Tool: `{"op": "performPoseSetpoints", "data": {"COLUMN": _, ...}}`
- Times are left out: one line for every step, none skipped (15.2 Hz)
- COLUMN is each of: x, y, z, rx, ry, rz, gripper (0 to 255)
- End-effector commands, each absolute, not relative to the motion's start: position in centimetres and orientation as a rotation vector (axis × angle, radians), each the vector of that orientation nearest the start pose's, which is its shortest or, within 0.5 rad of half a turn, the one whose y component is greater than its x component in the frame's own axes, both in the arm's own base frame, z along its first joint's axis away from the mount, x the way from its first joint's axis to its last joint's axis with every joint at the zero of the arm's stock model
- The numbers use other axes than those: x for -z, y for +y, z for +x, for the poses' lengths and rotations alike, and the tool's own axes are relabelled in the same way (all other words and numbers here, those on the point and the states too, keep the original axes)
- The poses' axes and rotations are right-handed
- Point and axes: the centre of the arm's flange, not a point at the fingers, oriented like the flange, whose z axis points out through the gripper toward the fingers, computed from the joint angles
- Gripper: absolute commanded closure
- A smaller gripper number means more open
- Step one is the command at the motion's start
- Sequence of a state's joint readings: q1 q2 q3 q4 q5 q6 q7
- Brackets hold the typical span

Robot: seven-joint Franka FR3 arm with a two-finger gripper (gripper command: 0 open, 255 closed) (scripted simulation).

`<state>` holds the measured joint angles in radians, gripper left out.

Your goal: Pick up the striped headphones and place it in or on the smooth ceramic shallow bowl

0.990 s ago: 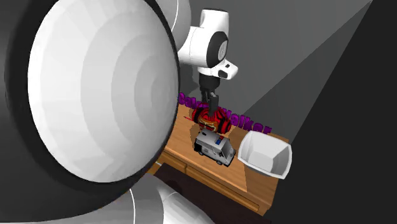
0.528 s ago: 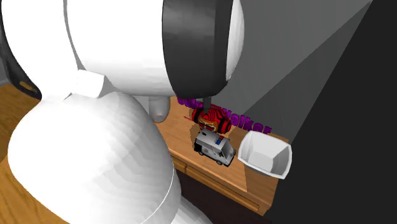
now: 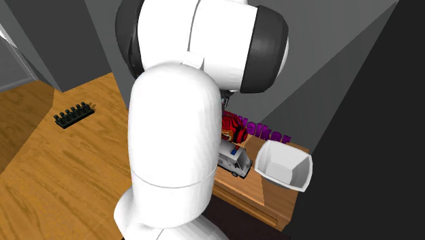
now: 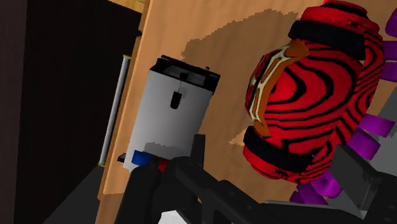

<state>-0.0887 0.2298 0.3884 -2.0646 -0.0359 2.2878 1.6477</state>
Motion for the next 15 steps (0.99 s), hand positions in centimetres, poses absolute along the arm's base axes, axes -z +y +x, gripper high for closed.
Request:
{"op": "performPoseSetpoints", "data": {"x": -31.5, "y": 16.7, "z": 58.0, "rx": -0.067, "ry": 2.004, "rz": -2.357, "gripper": 0}}
{"op": "performPoseSetpoints", "data": {"x": -30.8, "y": 16.8, "z": 59.1, "rx": -0.067, "ry": 2.044, "rz": -2.319, "gripper": 0}}
{"op": "performPoseSetpoints", "data": {"x": -30.1, "y": 16.8, "z": 60.2, "rx": -0.067, "ry": 2.082, "rz": -2.282, "gripper": 0}}
{"op": "performPoseSetpoints", "data": {"x": -29.3, "y": 16.7, "z": 61.2, "rx": -0.068, "ry": 2.12, "rz": -2.243, "gripper": 0}}
{"op": "performPoseSetpoints", "data": {"x": -28.6, "y": 16.7, "z": 62.3, "rx": -0.068, "ry": 2.158, "rz": -2.204, "gripper": 0}}
{"op": "performPoseSetpoints", "data": {"x": -27.9, "y": 16.6, "z": 63.4, "rx": -0.068, "ry": 2.194, "rz": -2.164, "gripper": 0}}
{"op": "performPoseSetpoints", "data": {"x": -27.3, "y": 16.4, "z": 64.3, "rx": -0.068, "ry": 2.226, "rz": -2.129, "gripper": 0}}
{"op": "performPoseSetpoints", "data": {"x": -26.8, "y": 16.5, "z": 64.3, "rx": -0.068, "ry": 2.226, "rz": -2.129, "gripper": 0}}
{"op": "performPoseSetpoints", "data": {"x": -26.2, "y": 16.5, "z": 64.3, "rx": -0.068, "ry": 2.226, "rz": -2.129, "gripper": 0}}
{"op": "performPoseSetpoints", "data": {"x": -25.7, "y": 16.6, "z": 64.3, "rx": -0.068, "ry": 2.226, "rz": -2.129, "gripper": 0}}
{"op": "performPoseSetpoints", "data": {"x": -25.2, "y": 16.6, "z": 64.3, "rx": -0.068, "ry": 2.226, "rz": -2.129, "gripper": 0}}
{"op": "performPoseSetpoints", "data": {"x": -24.7, "y": 16.6, "z": 64.3, "rx": -0.068, "ry": 2.226, "rz": -2.129, "gripper": 0}}
{"op": "performPoseSetpoints", "data": {"x": -24.1, "y": 16.7, "z": 64.3, "rx": -0.068, "ry": 2.226, "rz": -2.129, "gripper": 0}}
{"op": "performPoseSetpoints", "data": {"x": -23.6, "y": 16.7, "z": 64.3, "rx": -0.068, "ry": 2.226, "rz": -2.129, "gripper": 0}}
{"op": "performPoseSetpoints", "data": {"x": -23.3, "y": 16.7, "z": 64.3, "rx": -0.068, "ry": 2.226, "rz": -2.129, "gripper": 0}}
